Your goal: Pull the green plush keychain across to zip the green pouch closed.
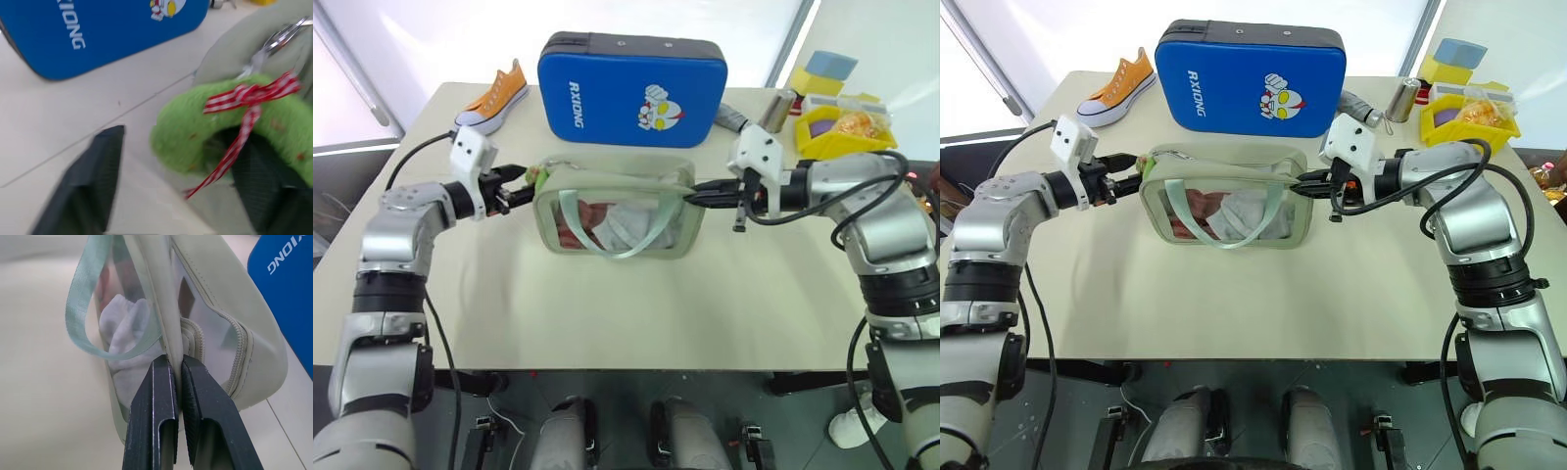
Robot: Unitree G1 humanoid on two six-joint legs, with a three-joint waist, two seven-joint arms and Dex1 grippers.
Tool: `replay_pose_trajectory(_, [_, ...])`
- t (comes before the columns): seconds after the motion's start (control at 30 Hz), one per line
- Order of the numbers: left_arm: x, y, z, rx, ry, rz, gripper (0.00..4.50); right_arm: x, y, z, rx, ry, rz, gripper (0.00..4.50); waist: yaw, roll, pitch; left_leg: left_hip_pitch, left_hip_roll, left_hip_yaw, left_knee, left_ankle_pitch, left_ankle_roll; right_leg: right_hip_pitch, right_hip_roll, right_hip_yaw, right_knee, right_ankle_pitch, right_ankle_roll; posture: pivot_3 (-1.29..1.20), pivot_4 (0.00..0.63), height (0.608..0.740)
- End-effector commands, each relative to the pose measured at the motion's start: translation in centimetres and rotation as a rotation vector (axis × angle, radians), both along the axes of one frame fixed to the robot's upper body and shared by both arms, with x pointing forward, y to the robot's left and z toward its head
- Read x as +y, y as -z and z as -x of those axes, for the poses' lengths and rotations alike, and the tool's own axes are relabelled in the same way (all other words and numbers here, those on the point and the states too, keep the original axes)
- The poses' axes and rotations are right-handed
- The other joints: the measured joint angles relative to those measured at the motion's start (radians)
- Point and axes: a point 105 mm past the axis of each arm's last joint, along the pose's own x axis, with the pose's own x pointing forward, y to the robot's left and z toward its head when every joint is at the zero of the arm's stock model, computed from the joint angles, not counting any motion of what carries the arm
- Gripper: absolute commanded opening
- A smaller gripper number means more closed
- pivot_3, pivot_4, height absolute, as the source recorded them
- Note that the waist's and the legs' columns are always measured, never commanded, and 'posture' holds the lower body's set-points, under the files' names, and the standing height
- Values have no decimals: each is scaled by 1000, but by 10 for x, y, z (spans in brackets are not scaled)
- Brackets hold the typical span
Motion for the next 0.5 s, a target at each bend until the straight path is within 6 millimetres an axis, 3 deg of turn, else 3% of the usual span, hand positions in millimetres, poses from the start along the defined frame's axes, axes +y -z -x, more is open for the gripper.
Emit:
replay_pose_trajectory(0.03, [-3,-24,1,-74,28,18,1163,6,-7,4,-38,-25,-5,0,0,0,0,0,0,0,0,0,0,0,0,0,0,0,0,0,150,740])
replay_pose_trajectory(0.1, [-3,-37,3,-92,33,37,154,6,-7,4,-41,-21,-8,0,1,0,0,0,0,0,0,0,0,0,0,0,0,0,0,0,150,740])
replay_pose_trajectory(0.13, [-3,-45,4,-99,41,54,67,6,-7,4,-43,-19,-9,0,1,0,0,0,0,0,0,0,0,0,0,0,0,0,0,0,150,740])
replay_pose_trajectory(0.27, [-24,-82,23,-143,198,116,67,4,-8,3,-49,-10,-9,0,2,0,0,-1,0,0,1,0,0,0,0,0,0,0,0,0,150,740])
replay_pose_trajectory(0.5, [-73,-79,30,-183,354,-36,67,6,-9,1,-62,-5,-13,0,2,0,0,1,0,0,1,0,0,1,0,0,2,0,0,0,150,740])
